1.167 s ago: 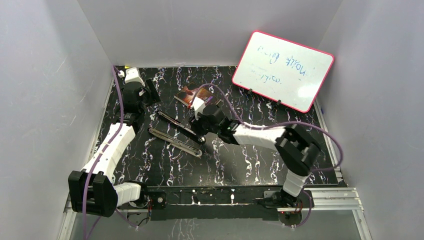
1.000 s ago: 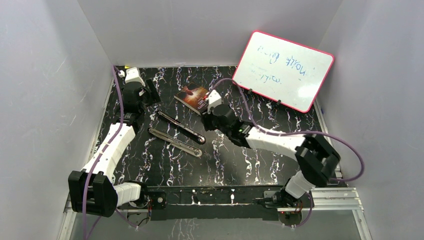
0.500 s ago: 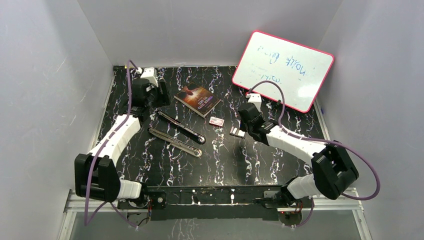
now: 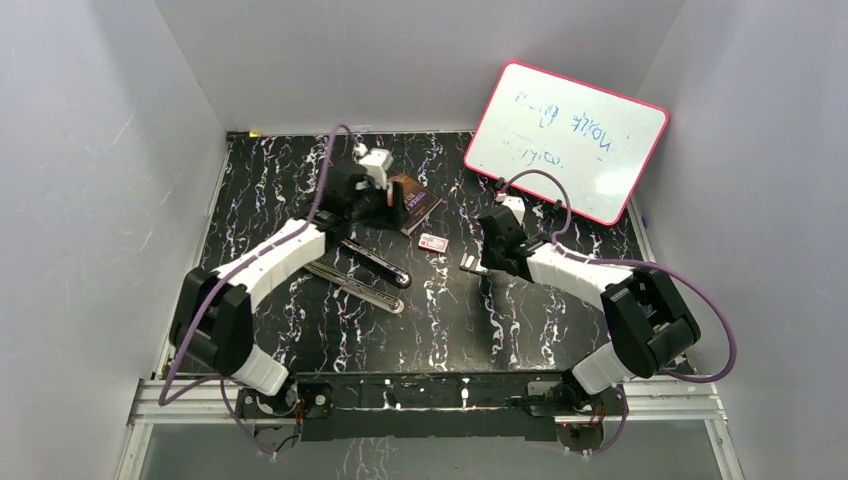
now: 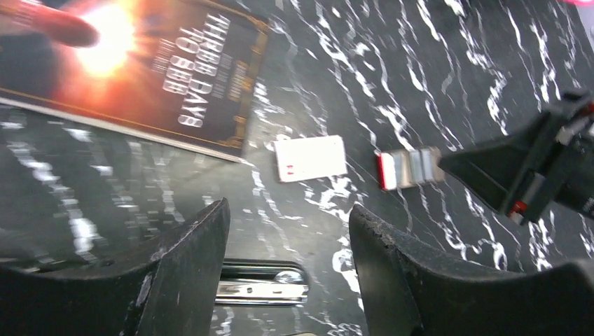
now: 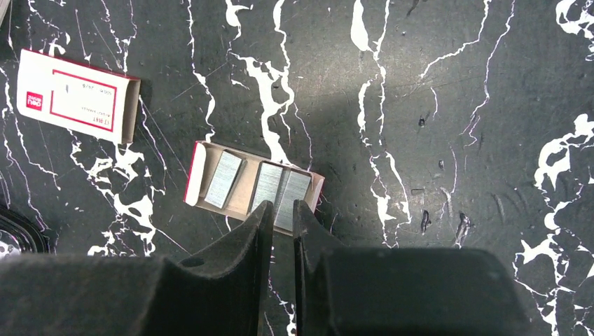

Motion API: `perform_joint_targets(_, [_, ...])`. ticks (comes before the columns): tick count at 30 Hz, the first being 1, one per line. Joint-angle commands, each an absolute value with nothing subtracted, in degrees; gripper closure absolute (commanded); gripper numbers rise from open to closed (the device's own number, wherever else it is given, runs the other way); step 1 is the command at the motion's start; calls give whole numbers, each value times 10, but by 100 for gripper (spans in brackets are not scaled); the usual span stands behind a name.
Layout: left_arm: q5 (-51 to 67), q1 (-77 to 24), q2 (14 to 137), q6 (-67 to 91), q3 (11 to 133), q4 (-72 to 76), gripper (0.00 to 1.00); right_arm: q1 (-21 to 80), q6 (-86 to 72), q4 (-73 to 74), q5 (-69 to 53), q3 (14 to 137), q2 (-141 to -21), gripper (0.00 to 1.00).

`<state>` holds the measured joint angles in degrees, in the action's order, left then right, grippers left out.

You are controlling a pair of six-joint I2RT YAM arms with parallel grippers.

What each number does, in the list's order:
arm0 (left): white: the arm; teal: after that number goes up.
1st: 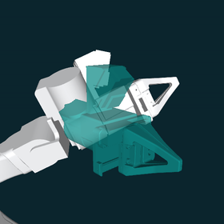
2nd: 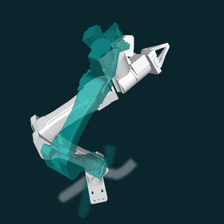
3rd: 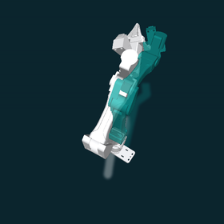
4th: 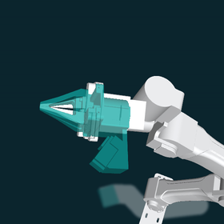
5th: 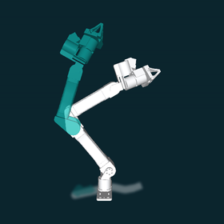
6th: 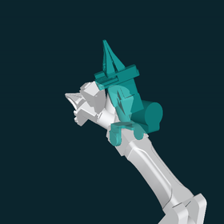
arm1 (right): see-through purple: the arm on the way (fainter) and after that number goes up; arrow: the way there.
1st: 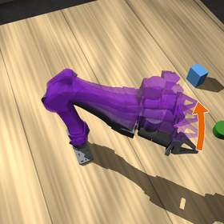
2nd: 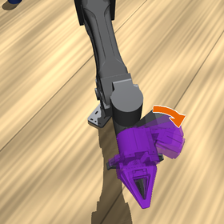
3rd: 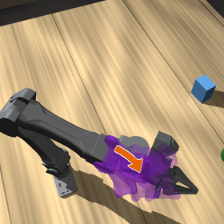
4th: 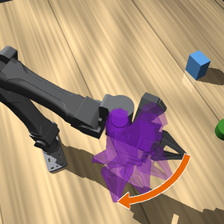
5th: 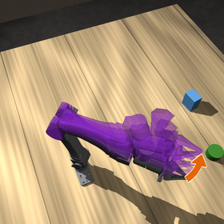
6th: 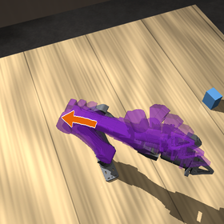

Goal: Load the staples into the stapler

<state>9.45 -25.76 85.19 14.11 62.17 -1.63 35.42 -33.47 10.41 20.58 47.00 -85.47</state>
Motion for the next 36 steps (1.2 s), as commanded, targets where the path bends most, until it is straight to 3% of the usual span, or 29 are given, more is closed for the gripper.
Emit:
perform_joint_targets(1, [120,-318,901,189,653,-6,39,346,-351,83,187,463,-858,76])
perform_joint_targets(12, [143,-374,1049,220,729,15,39,327,-355,62,165,442,-872,74])
perform_joint_targets(22, [176,-390,1130,245,764,40,38,319,-356,56,164,433,-875,63])
perform_joint_targets(36, [199,-423,1172,263,771,64,44,313,-348,53,162,425,-875,72])
